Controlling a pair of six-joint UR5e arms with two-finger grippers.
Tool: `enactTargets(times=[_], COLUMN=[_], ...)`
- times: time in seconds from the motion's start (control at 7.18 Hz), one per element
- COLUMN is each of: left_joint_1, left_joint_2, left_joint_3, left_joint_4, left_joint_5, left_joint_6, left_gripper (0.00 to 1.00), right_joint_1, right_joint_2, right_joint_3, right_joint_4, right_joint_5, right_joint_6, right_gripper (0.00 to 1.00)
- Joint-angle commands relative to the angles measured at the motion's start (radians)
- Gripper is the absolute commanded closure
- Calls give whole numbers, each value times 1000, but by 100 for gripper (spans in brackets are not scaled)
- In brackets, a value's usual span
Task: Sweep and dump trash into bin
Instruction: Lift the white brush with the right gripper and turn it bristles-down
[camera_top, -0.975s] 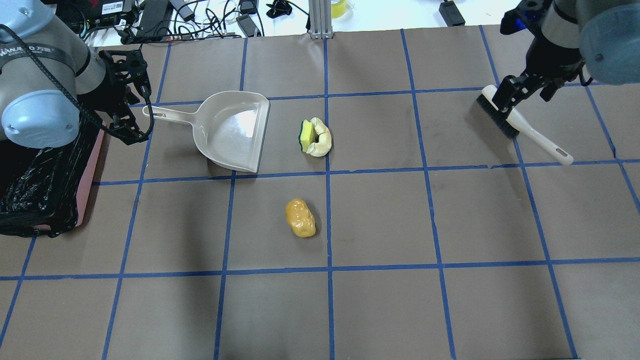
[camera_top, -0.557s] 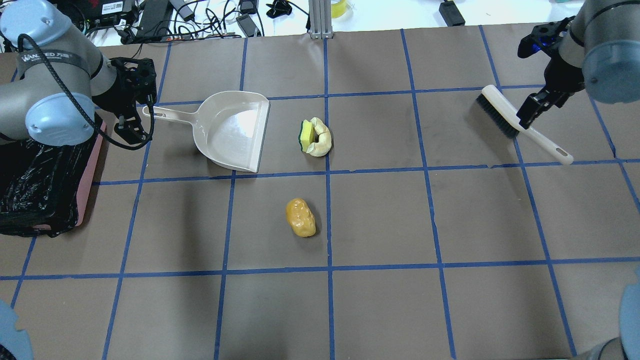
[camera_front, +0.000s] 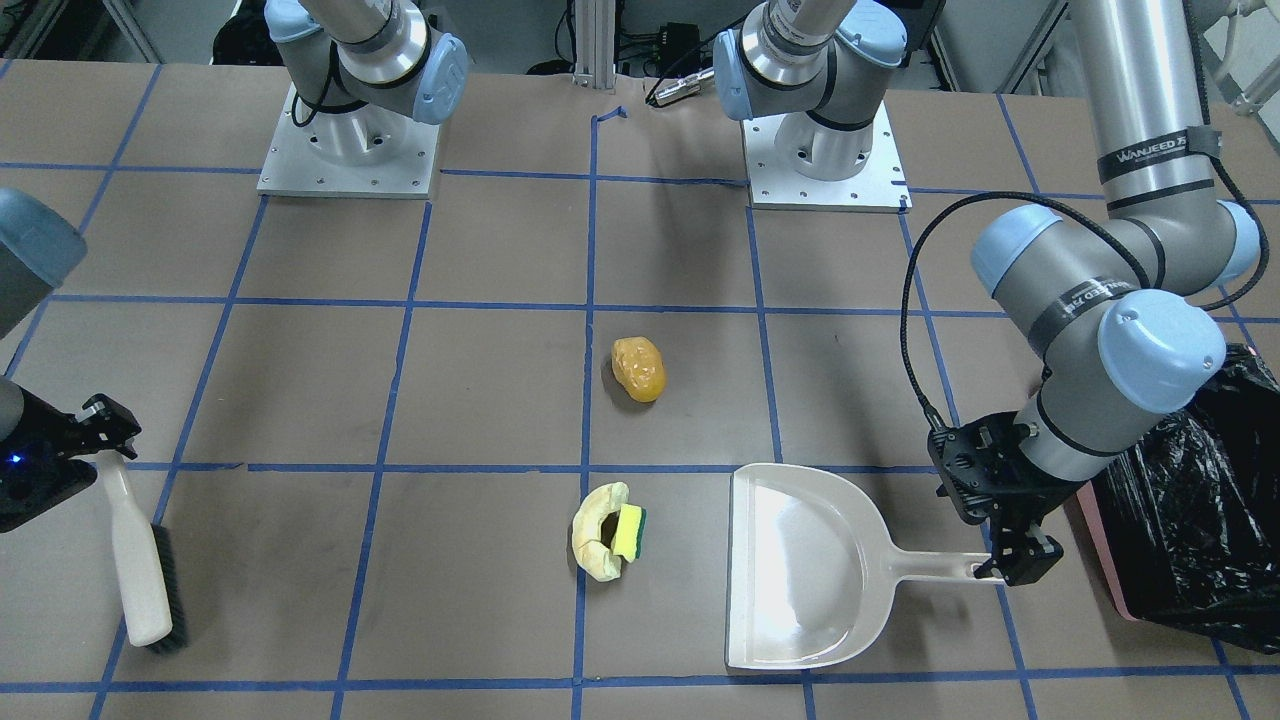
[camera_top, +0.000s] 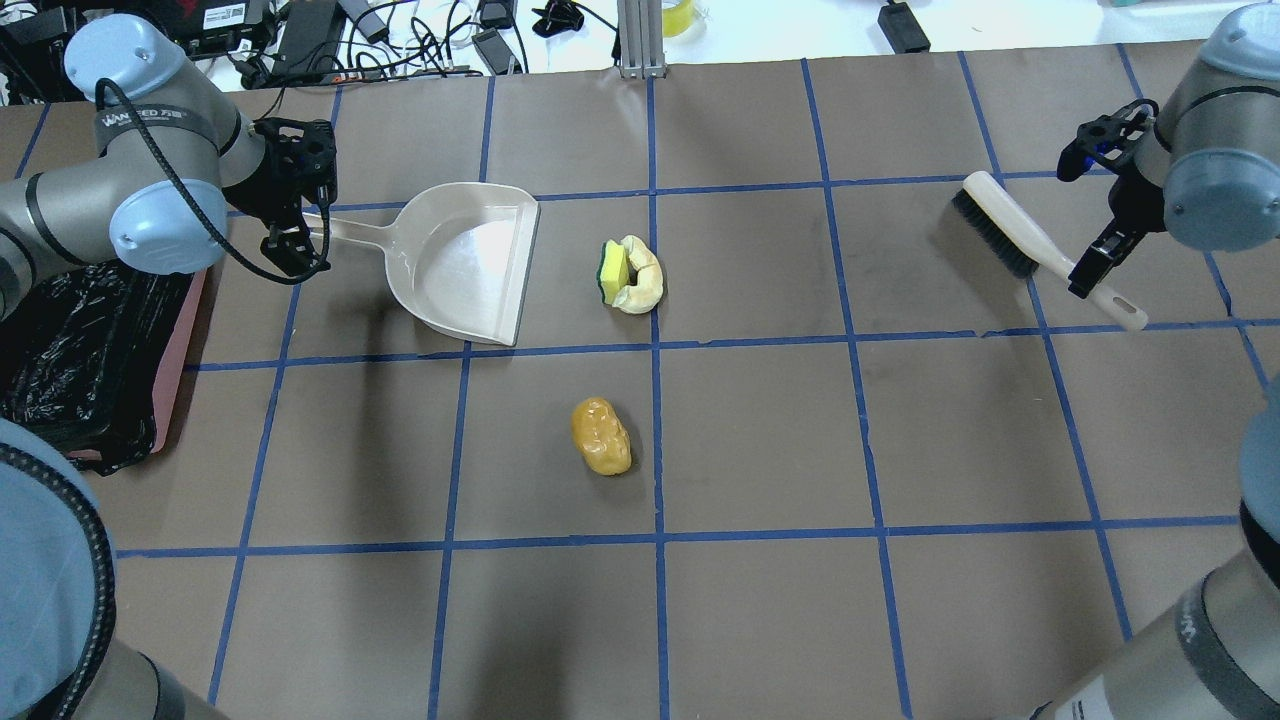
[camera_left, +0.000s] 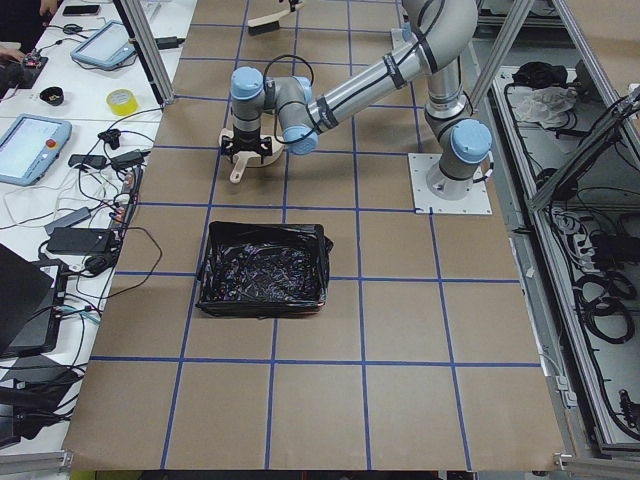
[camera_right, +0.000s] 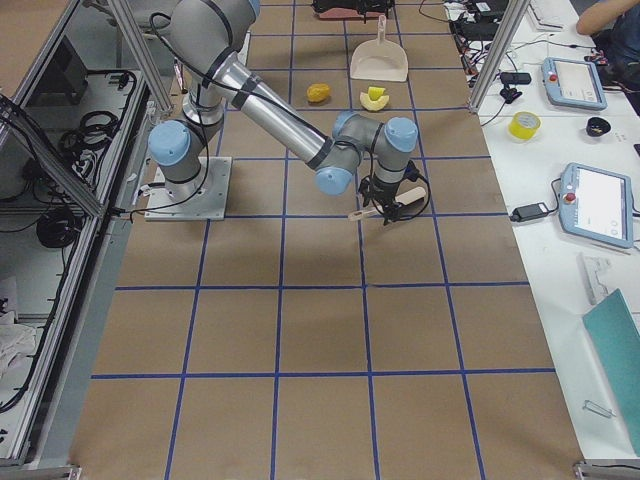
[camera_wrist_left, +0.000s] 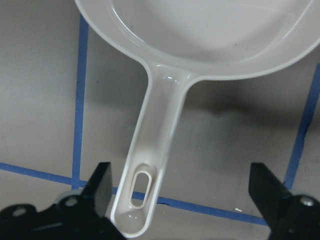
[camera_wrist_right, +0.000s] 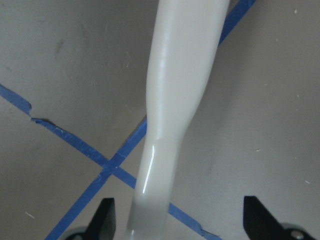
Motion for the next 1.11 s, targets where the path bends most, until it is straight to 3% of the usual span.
enactTargets(times=[0.0, 0.42, 0.7, 0.97], left_joint_1=[1, 4, 7, 10], left_joint_2=[-26, -42, -54, -48], left_joint_3=[11, 1, 13, 45], left_joint_4=[-1, 1, 2, 7], left_joint_5=[-9, -9, -9, 1], left_joint_6=[-43, -41, -40, -35], left_gripper=[7, 7, 8, 9], right_joint_1=[-1, -3, -1, -1], right_joint_2=[-6, -26, -26, -29], right_joint_3=[1, 1, 2, 1], right_joint_4=[47, 98, 97, 92], right_joint_5=[0, -6, -24, -31], right_joint_6=[-1, 4, 3, 12], right_gripper=[19, 38, 63, 78])
